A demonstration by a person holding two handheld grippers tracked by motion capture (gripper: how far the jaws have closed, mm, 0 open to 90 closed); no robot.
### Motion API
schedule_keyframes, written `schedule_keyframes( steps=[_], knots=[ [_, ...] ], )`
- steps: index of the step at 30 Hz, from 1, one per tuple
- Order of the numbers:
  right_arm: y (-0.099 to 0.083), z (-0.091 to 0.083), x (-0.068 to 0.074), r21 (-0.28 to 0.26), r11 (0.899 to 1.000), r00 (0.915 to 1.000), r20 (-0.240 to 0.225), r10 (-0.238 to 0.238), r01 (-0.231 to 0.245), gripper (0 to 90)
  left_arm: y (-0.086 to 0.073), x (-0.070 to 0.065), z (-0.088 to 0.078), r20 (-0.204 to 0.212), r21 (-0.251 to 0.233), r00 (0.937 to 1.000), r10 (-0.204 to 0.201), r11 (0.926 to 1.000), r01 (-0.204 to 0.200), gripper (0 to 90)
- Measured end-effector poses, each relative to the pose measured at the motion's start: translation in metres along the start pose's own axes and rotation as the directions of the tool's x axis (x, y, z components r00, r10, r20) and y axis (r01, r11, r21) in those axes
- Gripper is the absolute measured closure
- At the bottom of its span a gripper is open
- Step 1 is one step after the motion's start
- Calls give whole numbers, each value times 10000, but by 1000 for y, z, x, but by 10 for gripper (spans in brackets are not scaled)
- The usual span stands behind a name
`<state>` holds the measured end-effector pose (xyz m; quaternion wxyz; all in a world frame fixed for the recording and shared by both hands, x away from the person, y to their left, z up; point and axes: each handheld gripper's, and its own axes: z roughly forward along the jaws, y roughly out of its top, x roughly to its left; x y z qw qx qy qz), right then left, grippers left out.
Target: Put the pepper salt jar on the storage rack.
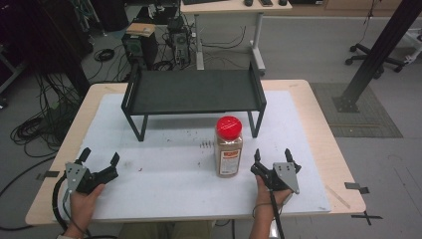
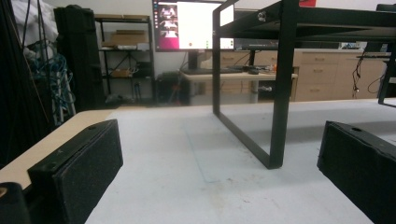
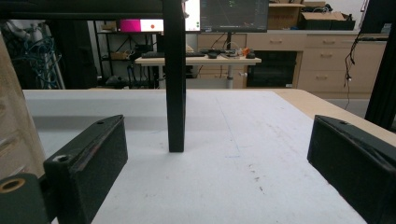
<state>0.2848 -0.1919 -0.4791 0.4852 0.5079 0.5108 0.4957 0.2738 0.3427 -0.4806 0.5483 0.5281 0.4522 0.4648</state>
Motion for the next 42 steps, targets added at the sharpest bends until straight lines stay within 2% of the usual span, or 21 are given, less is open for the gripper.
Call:
schedule_keyframes(
  steps=[6,11,15,26,29,30,35,42],
  knots=[
    [0,0,0,21,10000,10000,13,-54,54,38,0,0,0,2,-3,10000,-4,10000,4,4],
    [1,1,3,231,9990,9992,-63,-389,390,18,0,0,0,2,-11,10000,-2,10000,2,4],
    [1,2,3,268,9987,9991,-52,-425,426,18,0,0,0,-2,-13,10000,-8,10000,8,4],
    [1,-1,-1,-61,10000,10000,69,67,-66,21,0,0,0,10,-16,10000,6,10000,-6,4],
    [6,-4,0,-186,9998,10000,52,50,-49,28,0,0,0,9,-21,10000,4,10000,-4,4],
    [12,-7,2,-376,9993,10000,-25,59,-60,32,0,0,0,-2,-22,10000,12,10000,-12,4],
    [26,-13,7,-451,9990,9999,-115,-44,39,35,0,0,0,-23,-20,10000,8,10000,-8,4],
    [35,-19,11,-575,9983,9998,-140,-103,95,38,0,0,0,-15,-40,10000,16,10000,-16,5]
  ],
)
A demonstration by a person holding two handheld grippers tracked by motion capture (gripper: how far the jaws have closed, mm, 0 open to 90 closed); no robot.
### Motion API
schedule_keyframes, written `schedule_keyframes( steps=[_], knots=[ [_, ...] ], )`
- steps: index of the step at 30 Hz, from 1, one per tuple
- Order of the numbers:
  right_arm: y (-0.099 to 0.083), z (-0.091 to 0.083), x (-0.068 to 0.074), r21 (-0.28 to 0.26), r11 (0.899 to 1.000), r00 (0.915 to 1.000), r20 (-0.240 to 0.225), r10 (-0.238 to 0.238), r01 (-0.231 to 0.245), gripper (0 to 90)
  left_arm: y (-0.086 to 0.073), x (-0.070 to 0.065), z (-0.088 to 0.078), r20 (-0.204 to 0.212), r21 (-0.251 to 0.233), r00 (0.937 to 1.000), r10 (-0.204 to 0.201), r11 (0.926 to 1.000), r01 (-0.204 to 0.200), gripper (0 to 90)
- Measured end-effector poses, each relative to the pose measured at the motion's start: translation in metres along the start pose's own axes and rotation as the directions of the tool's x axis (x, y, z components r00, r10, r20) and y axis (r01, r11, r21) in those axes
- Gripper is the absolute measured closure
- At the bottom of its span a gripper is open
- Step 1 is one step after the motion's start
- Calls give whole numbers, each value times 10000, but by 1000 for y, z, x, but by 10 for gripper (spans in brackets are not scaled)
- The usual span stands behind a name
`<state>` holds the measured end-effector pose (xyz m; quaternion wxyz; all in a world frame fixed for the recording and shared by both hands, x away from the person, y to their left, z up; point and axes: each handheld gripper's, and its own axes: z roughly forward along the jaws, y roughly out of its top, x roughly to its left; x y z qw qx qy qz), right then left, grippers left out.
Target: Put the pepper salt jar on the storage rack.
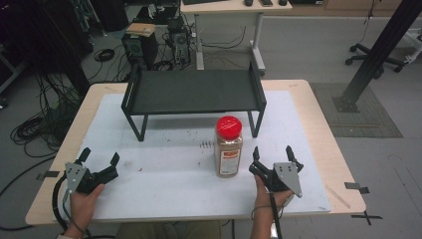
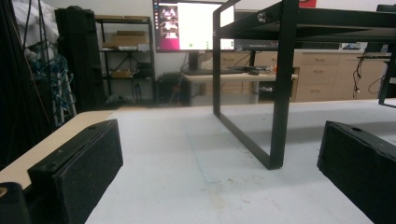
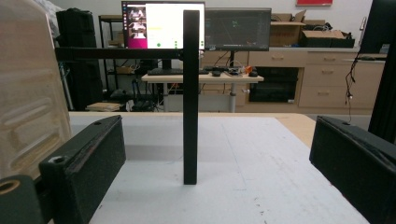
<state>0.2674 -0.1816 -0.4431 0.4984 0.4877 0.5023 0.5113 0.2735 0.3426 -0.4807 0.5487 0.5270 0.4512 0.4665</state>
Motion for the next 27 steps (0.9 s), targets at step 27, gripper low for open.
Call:
schedule_keyframes(
  steps=[27],
  knots=[
    [30,-32,20,178,9996,9967,-787,216,-202,76,0,0,0,48,-57,10000,-23,10000,23,7]
  ],
)
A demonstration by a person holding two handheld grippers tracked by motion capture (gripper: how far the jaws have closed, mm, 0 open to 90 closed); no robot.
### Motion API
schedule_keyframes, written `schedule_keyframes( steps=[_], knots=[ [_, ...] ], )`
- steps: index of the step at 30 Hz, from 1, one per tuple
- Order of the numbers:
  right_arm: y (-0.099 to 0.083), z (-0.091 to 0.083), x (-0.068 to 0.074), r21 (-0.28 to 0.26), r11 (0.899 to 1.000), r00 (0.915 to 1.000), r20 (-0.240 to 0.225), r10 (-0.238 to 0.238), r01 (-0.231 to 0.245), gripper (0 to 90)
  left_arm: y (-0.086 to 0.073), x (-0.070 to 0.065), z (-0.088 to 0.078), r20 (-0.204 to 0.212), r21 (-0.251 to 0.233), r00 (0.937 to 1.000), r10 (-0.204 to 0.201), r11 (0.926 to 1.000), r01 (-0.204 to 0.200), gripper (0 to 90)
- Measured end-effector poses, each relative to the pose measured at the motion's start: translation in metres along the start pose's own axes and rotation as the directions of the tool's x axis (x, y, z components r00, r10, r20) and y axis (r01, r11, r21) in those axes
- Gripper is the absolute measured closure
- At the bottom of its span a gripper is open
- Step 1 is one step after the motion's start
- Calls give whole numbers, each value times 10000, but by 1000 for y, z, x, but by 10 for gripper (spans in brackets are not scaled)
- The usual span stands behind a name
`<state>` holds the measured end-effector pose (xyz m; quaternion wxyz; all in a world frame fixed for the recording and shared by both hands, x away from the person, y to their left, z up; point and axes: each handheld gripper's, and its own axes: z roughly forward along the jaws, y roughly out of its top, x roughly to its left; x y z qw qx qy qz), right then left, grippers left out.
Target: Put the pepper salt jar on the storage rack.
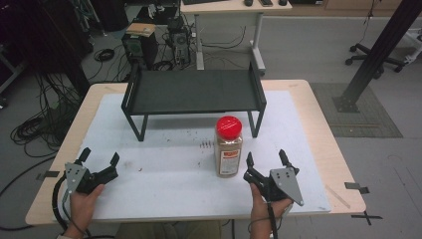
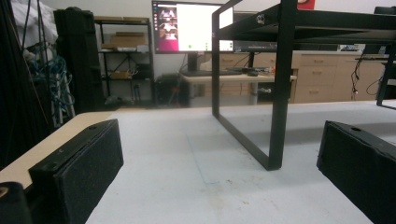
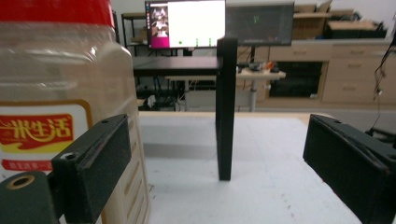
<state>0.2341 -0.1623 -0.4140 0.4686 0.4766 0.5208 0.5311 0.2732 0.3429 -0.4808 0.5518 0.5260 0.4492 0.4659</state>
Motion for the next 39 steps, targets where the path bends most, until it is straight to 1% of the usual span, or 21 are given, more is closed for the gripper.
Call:
schedule_keyframes(
  steps=[2,4,6,8,10,11,12,14,16,18,19,21,22,23,24,25,26,27,34,38,39],
  knots=[
    [3,-2,3,-204,9998,10000,-32,-73,72,75,0,0,0,9,3,10000,0,10000,0,7],
    [5,-4,4,-210,9997,9999,-47,-103,102,75,0,0,0,16,4,10000,-5,10000,5,7],
    [10,-7,8,-198,9998,9997,-206,-88,83,64,0,0,0,26,4,10000,-10,10000,10,7],
    [13,-9,11,-208,9997,9992,-403,80,-88,42,0,0,0,24,8,10000,-8,10000,8,7],
    [15,-10,12,-198,9998,9989,-452,76,-85,34,0,0,0,24,5,10000,-4,10000,4,7],
    [16,-11,16,-184,9998,9988,-477,-52,44,34,0,0,0,26,7,10000,-5,10000,5,7],
    [16,-11,16,-184,9998,9988,-477,-52,44,34,0,0,0,26,7,10000,-5,10000,5,7],
    [17,-13,22,-117,9998,9986,-501,-167,162,32,0,0,0,36,3,10000,-9,10000,9,8],
    [18,-13,24,-101,9997,9984,-516,-235,230,28,0,0,0,43,3,10000,-12,10000,12,8],
    [18,-12,29,-97,9996,9981,-553,-285,280,7,0,0,0,44,3,10000,-6,10000,6,8],
    [18,-12,29,-97,9996,9981,-553,-285,280,7,0,0,0,52,0,10000,-12,10000,12,8],
    [18,-11,35,-188,9997,9980,-604,-189,178,7,0,0,0,56,2,10000,-10,10000,10,8],
    [18,-11,35,-188,9997,9980,-604,-189,178,7,0,0,0,61,1,10000,-10,10000,10,8],
    [19,-10,40,-234,9996,9978,-646,-154,139,7,0,0,0,67,2,10000,-10,10000,10,8],
    [19,-10,40,-234,9996,9978,-646,-154,139,7,0,0,0,73,0,10000,-15,10000,15,8],
    [20,-8,44,-235,9996,9972,-726,-160,143,8,0,0,0,76,-2,10000,-13,10000,13,8],
    [20,-8,44,-235,9996,9972,-726,-160,143,8,0,0,0,77,-6,10000,-12,10000,12,8],
    [20,-7,48,-233,9997,9969,-774,-134,117,9,0,0,0,80,-7,10000,-17,10000,17,8],
    [19,-2,58,-270,9995,9954,-950,107,-133,16,0,0,0,91,-31,10000,-13,10000,13,8],
    [18,1,62,-265,9996,9957,-927,21,-46,16,0,0,0,92,-24,10000,-12,10000,12,9],
    [18,2,64,-188,9998,9959,-901,-88,71,16,0,0,0,92,-22,10000,-12,10000,12,9]
  ],
)
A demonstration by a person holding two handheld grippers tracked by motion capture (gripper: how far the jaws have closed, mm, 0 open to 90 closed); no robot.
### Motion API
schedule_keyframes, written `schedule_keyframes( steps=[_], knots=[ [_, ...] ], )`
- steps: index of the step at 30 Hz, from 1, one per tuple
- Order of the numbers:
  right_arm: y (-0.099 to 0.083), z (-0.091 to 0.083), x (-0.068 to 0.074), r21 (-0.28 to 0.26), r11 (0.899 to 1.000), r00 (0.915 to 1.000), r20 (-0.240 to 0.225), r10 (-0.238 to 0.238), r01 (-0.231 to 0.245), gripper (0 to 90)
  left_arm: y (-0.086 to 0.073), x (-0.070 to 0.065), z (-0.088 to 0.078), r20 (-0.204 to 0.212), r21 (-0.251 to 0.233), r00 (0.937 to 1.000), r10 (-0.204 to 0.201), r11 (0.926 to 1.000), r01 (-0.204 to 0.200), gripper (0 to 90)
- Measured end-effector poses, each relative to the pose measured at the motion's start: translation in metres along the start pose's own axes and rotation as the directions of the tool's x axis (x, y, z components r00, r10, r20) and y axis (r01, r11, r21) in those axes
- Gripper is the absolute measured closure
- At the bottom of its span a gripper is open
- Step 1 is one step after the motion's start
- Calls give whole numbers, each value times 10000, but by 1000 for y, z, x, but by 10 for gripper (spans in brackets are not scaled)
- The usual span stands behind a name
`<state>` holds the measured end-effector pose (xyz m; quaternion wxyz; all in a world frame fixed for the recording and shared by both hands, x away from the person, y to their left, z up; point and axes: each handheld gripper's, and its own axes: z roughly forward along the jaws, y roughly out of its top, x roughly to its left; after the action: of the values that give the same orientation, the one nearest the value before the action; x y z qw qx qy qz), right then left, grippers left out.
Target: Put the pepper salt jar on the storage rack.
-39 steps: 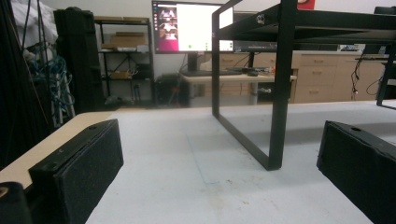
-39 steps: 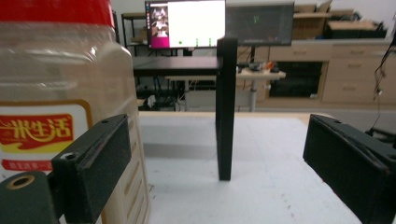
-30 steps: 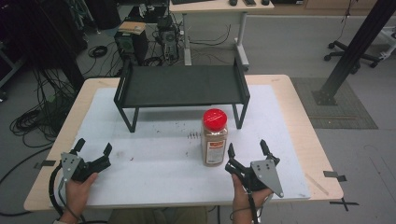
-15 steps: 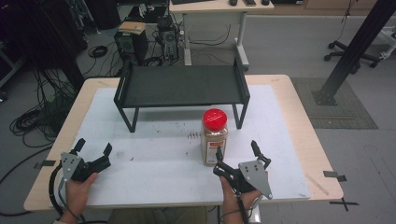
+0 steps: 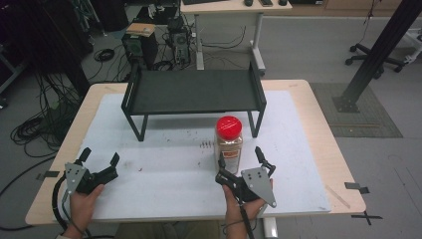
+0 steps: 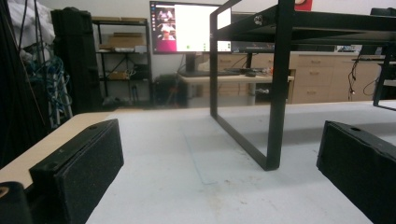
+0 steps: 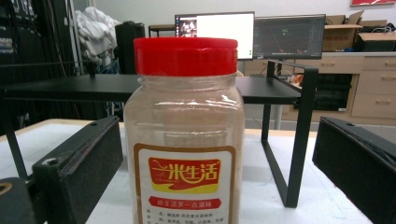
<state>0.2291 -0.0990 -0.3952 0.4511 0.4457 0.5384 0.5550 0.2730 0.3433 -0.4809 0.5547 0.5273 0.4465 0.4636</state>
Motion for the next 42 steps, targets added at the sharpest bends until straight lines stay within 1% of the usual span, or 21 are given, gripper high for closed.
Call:
schedule_keyframes(
  steps=[4,9,14,23,31,42],
  knots=[
    [-2,4,3,214,9996,9998,87,-189,187,15,0,0,0,3,-1,10000,1,10000,-1,9],
    [-5,8,5,315,9995,9999,113,-80,76,15,0,0,0,9,0,10000,3,10000,-3,9],
    [-8,15,8,388,9992,9996,281,-7,-4,12,0,0,0,20,2,10000,-5,10000,5,10],
    [-11,25,15,443,9990,9998,173,94,-101,10,0,0,0,54,1,10000,-8,10000,8,10],
    [-13,29,17,411,9991,9997,239,79,-88,7,0,0,0,77,5,10000,-8,10000,8,10],
    [-25,35,19,589,9980,9988,454,180,-207,4,0,0,0,96,1,10000,-11,10000,11,10]
  ],
)
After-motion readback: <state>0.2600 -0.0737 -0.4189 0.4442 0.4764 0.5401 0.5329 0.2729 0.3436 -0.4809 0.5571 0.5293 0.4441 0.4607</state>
